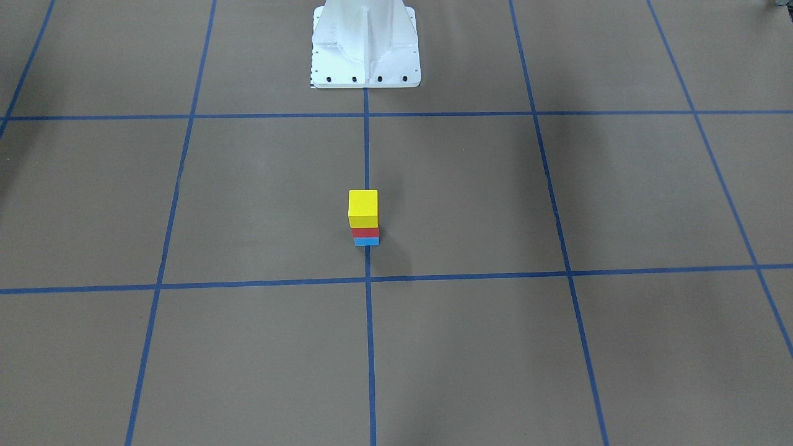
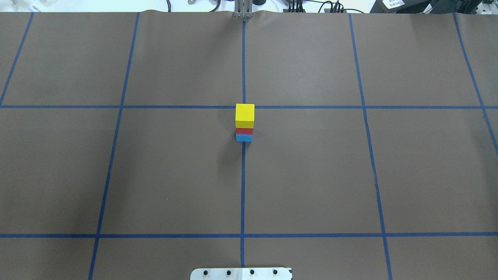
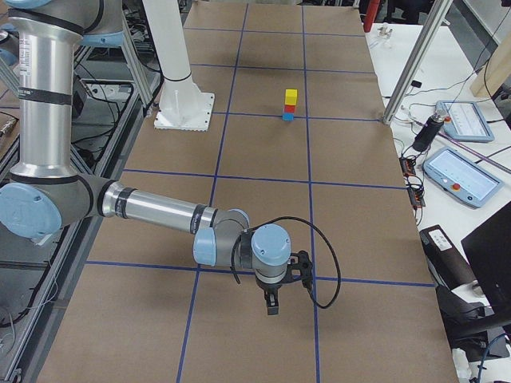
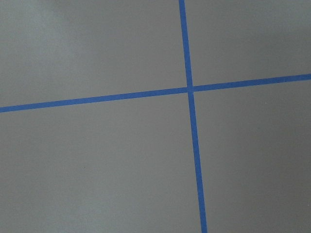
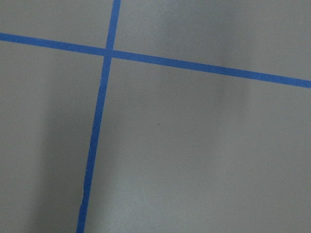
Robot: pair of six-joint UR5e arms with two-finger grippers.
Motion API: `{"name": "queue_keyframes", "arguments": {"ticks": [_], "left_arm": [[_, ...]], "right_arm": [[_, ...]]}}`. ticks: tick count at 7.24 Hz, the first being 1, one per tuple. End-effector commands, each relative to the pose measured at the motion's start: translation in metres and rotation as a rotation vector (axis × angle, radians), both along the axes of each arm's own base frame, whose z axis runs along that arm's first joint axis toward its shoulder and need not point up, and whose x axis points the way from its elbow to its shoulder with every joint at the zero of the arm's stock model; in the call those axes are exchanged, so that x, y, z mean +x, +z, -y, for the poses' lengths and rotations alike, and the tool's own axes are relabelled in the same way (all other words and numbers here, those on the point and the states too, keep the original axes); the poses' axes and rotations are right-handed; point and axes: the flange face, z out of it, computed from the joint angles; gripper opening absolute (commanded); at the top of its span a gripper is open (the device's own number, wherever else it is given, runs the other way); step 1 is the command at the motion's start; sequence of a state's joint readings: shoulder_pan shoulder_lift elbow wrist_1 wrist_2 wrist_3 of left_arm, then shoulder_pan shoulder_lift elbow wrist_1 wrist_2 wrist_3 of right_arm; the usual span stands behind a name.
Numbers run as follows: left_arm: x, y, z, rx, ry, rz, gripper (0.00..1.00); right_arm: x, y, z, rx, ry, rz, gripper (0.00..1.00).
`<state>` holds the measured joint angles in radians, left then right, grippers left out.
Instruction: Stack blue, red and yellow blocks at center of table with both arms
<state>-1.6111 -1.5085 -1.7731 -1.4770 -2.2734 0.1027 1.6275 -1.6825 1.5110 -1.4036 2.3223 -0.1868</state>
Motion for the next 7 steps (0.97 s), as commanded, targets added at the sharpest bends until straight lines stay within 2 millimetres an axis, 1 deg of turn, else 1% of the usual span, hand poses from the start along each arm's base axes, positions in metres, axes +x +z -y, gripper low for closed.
{"name": "queue_keyframes", "arguments": {"ticks": [1, 6, 7], "left_arm": [[0.0006, 0.0046, -0.0047, -0.007, 0.002, -0.003, 1.00], [0.0008, 0.0061, -0.0055, -0.012, 0.001, -0.005, 1.00], [0.0008, 0.0061, -0.0055, -0.012, 0.001, -0.005, 1.00]], "right_arm": [[0.0001, -0.0013, 0.0009, 0.002, 0.001, 0.000, 1.00], [0.0000, 0.0003, -0.0003, -0.007, 0.005, 0.001, 1.00], [0.0002, -0.0034, 0.0028, -0.001, 0.009, 0.000, 1.00]]}}
